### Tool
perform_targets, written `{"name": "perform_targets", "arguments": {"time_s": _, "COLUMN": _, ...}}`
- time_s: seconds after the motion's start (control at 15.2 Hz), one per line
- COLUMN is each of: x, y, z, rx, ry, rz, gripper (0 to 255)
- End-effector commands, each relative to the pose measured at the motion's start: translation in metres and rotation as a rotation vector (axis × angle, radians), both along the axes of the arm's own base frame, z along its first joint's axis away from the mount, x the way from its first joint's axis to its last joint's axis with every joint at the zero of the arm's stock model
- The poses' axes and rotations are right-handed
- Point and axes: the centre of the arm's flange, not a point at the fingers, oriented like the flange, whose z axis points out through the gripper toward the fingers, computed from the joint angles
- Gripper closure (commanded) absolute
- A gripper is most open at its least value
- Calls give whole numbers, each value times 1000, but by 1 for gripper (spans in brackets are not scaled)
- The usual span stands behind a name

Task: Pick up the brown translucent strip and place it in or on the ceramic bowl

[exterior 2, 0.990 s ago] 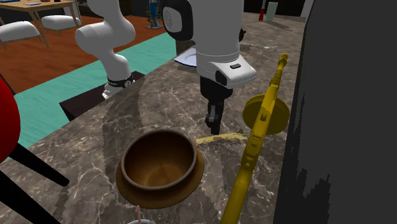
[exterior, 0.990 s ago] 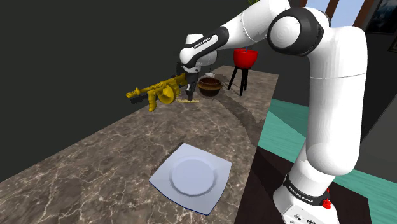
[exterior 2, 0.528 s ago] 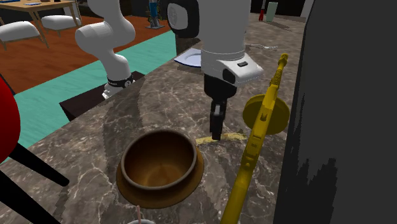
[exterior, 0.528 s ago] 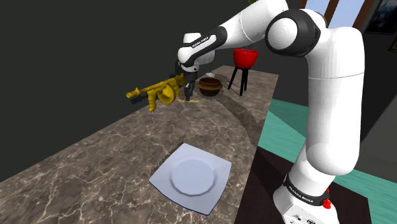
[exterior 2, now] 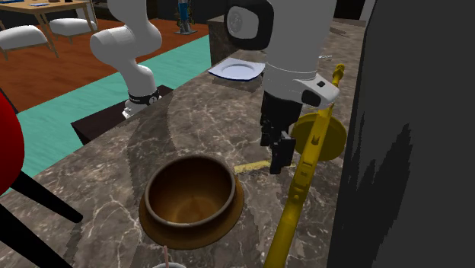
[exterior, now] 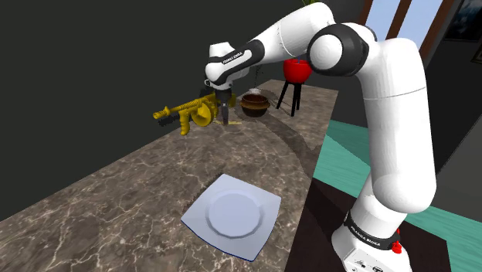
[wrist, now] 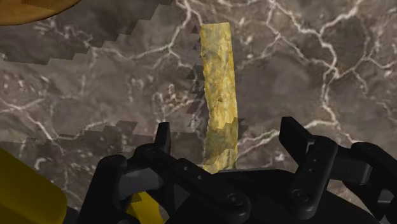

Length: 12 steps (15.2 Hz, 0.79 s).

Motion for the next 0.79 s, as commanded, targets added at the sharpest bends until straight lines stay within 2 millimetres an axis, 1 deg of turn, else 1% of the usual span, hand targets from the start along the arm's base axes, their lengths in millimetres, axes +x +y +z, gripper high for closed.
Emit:
{"name": "perform_targets", "arguments": {"time_s": 0.0, "x": -1, "y": -1, "z": -11, "rx": 0, "ry": 0, "rz": 2, "gripper": 0}}
{"name": "perform_targets", "arguments": {"time_s": 0.07, "x": -1, "y": -1, "z": -14, "rx": 0, "ry": 0, "rz": 2, "gripper": 0}}
{"name": "perform_targets", "arguments": {"time_s": 0.53, "x": -1, "y": -1, "z": -14, "rx": 0, "ry": 1, "rz": 2, "gripper": 0}}
{"name": "perform_targets", "arguments": {"time_s": 0.59, "x": -1, "y": -1, "z": -14, "rx": 0, "ry": 1, "rz": 2, "gripper": 255}}
{"name": "perform_targets", "arguments": {"time_s": 0.73, "x": -1, "y": -1, "z": -14, "rx": 0, "ry": 1, "rz": 2, "gripper": 255}}
